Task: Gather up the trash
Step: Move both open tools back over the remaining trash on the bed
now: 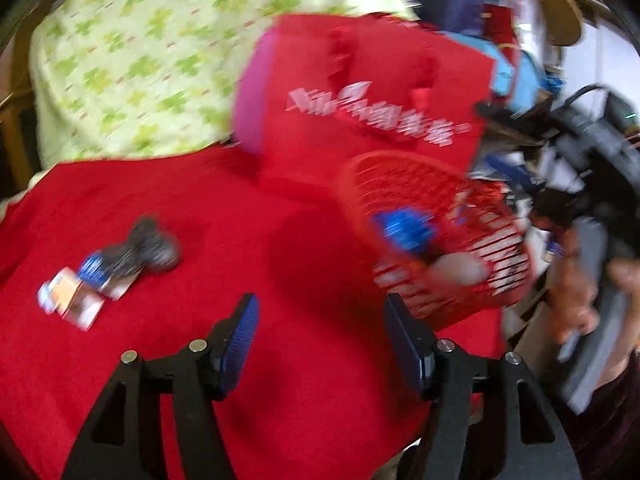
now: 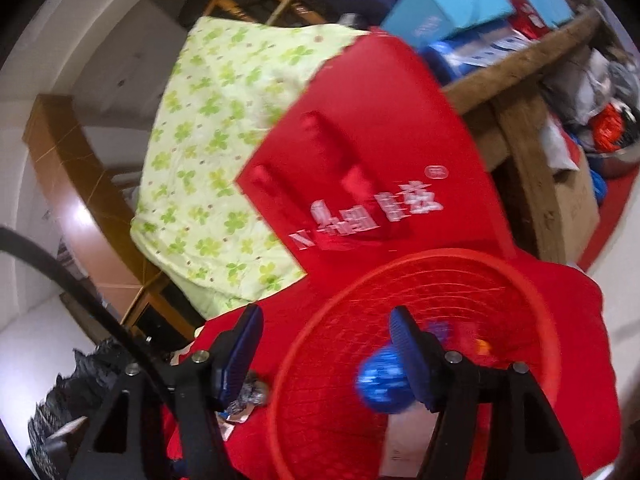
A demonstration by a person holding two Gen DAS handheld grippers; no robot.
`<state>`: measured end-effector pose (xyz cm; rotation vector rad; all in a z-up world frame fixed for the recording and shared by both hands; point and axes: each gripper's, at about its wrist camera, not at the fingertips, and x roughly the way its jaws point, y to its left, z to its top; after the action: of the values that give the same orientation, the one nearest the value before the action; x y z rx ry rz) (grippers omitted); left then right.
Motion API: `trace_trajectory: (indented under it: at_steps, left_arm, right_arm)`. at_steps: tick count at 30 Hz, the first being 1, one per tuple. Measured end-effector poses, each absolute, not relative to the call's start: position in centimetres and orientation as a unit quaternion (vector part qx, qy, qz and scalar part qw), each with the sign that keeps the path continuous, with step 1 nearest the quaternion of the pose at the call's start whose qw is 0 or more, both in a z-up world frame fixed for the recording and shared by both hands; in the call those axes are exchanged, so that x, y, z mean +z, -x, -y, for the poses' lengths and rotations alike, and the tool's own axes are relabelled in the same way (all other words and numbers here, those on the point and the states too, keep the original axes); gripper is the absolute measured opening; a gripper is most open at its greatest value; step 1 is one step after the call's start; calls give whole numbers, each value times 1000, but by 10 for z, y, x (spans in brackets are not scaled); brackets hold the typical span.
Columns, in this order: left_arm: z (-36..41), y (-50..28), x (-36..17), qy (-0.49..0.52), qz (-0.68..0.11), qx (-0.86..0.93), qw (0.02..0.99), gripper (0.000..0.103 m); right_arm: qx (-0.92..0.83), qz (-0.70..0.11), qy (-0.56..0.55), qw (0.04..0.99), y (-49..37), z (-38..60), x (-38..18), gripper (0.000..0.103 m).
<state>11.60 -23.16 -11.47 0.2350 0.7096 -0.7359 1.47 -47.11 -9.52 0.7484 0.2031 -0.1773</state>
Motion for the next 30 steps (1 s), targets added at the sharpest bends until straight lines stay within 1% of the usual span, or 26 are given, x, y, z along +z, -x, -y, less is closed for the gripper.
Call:
trace_trajectory:
  at_steps: [4, 6, 9, 11, 13, 16, 24, 27, 30]
  left_arm:
    - [181, -133, -132, -100, -360, -291, 880, 65]
    - [154, -141, -140, -93, -371, -258, 887, 65]
    - [112, -153, -149, -75, -383, -209, 897, 65]
    - [90, -160, -151, -67, -386, -182, 902, 65]
    - [73, -166, -154, -61, -388, -160, 906, 65]
    - [53, -175, -156, -57, -388, -133, 910, 67]
    - [24, -189, -176, -59, -401, -97, 909, 69]
    - [18, -190, -185, -64, -406, -91, 907, 69]
    - [12, -194, -192, -55, -412, -92, 905, 69]
  right_arm:
    - [-56, -83, -314, 944, -27, 433, -80, 69]
    - [-38, -70, -279, 957, -32, 408, -73, 72]
    - [-7, -54, -229, 972, -38, 370, -65, 73]
    - [17, -50, -200, 978, -44, 346, -64, 77]
    - [38, -59, -180, 981, -54, 324, -66, 79]
    - [53, -103, -157, 981, -77, 298, -77, 79]
    - [39, -279, -125, 951, -149, 258, -133, 79]
    - [27, -325, -131, 936, -165, 258, -154, 79]
    - [20, -353, -144, 924, -178, 260, -166, 79]
